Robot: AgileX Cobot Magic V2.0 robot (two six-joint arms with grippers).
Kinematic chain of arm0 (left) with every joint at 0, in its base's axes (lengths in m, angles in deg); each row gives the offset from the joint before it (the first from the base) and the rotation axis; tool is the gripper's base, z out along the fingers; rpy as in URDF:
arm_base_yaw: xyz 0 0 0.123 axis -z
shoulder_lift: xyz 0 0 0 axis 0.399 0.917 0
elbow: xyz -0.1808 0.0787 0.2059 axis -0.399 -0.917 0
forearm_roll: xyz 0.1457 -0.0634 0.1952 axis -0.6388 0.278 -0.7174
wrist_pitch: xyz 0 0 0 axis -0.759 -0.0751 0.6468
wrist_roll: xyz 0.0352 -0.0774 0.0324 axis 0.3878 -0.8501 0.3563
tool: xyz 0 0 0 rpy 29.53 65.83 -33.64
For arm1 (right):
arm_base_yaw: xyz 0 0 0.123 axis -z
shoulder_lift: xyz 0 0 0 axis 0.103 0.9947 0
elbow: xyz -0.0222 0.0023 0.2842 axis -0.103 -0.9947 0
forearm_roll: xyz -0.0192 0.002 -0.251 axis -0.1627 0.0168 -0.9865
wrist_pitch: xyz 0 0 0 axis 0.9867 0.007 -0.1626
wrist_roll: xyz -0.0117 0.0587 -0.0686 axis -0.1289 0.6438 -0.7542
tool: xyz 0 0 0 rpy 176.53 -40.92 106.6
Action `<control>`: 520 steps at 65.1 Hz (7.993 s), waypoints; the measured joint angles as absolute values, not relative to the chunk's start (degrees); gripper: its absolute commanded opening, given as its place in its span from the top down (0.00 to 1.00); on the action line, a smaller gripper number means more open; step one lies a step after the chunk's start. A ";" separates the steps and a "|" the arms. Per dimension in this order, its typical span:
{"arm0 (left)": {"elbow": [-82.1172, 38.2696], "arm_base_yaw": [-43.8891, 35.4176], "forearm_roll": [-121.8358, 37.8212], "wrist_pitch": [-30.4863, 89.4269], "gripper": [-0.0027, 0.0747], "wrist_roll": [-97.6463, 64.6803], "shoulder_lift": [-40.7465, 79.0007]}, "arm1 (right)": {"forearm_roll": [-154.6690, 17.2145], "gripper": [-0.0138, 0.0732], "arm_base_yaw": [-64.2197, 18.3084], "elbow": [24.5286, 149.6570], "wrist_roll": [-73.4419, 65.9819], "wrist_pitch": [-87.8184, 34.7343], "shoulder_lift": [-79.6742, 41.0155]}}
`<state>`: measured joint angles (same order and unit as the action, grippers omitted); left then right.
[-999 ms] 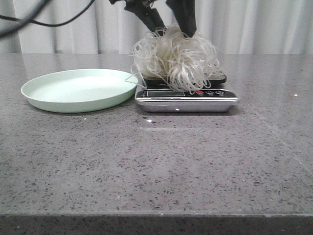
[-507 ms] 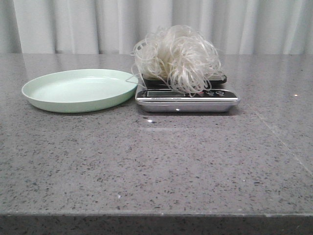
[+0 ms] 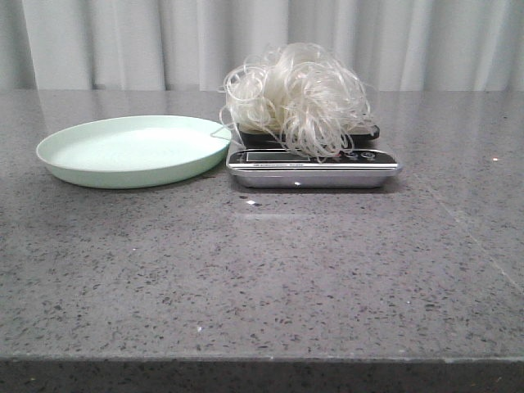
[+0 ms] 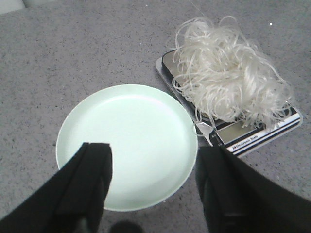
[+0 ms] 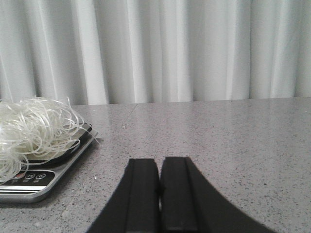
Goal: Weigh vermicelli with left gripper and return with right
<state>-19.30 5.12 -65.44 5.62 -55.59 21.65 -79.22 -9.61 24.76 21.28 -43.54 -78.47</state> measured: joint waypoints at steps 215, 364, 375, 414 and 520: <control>-58.50 8.46 -66.72 21.48 0.80 -55.69 -34.82 | -77.87 0.68 -34.85 138.00 22.57 32.34 35.20; -58.50 8.55 -66.72 21.52 0.80 -55.69 -34.82 | -83.31 0.15 -44.26 110.53 22.80 19.64 -8.19; -58.50 8.55 -66.72 21.52 0.80 -55.69 -34.82 | -83.31 0.15 -44.26 93.41 22.80 8.65 -23.70; -58.50 8.55 -66.72 21.92 0.80 -55.69 -34.82 | -83.31 0.15 -44.26 53.73 22.80 -9.61 -76.23; -72.11 -20.80 -65.51 34.27 0.80 -55.94 -35.60 | -83.76 0.62 -44.12 49.57 22.80 -10.14 -78.59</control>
